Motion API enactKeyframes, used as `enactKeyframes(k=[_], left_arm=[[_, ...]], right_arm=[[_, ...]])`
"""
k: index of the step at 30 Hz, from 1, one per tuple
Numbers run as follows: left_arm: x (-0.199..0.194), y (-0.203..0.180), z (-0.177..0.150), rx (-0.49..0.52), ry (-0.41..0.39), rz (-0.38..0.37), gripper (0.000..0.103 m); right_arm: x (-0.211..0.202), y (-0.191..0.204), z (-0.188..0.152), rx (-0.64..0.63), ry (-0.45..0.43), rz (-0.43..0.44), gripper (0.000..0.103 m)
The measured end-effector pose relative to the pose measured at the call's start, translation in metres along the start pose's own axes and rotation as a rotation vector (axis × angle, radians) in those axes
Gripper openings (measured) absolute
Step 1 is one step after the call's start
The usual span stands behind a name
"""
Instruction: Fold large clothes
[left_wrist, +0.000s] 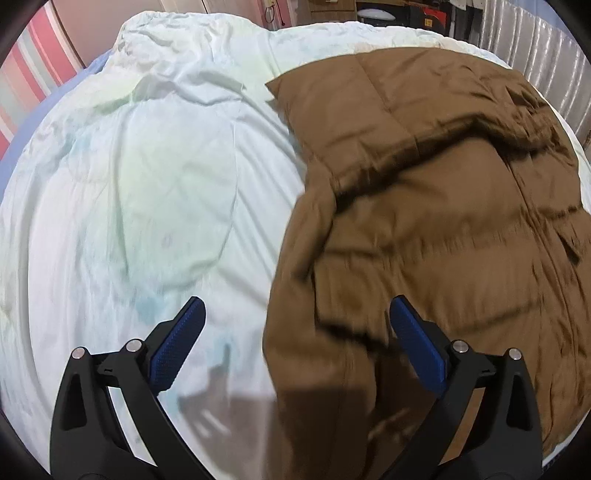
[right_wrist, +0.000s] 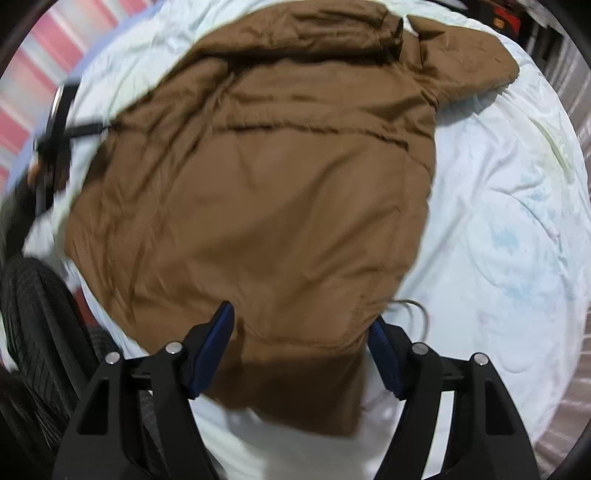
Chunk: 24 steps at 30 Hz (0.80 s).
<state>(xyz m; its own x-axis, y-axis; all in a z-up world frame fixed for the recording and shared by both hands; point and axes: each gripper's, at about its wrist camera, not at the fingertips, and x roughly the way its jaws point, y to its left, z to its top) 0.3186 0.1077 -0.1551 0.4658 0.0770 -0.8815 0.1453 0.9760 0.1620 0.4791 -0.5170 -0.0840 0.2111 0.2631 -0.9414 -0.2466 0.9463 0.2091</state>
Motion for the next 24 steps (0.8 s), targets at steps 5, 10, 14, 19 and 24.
enactKeyframes(k=[5, 10, 14, 19, 24], left_arm=[[0.028, -0.011, 0.038, -0.015, 0.01, 0.005, 0.1], [0.056, -0.022, 0.07, -0.047, 0.035, -0.001, 0.1], [0.076, -0.024, 0.089, -0.098, 0.073, -0.016, 0.1], [0.1, -0.028, 0.11, -0.132, 0.108, 0.002, 0.1], [0.117, -0.04, 0.124, -0.143, 0.103, -0.095, 0.057]], right_arm=[[-0.009, -0.026, -0.004, -0.02, 0.022, -0.125, 0.086], [-0.005, -0.064, 0.039, 0.12, -0.153, -0.199, 0.087], [0.027, -0.088, 0.097, 0.264, -0.29, -0.199, 0.088], [0.09, -0.109, 0.145, 0.368, -0.222, -0.149, 0.088], [0.105, -0.096, 0.133, 0.315, -0.214, -0.106, 0.049]])
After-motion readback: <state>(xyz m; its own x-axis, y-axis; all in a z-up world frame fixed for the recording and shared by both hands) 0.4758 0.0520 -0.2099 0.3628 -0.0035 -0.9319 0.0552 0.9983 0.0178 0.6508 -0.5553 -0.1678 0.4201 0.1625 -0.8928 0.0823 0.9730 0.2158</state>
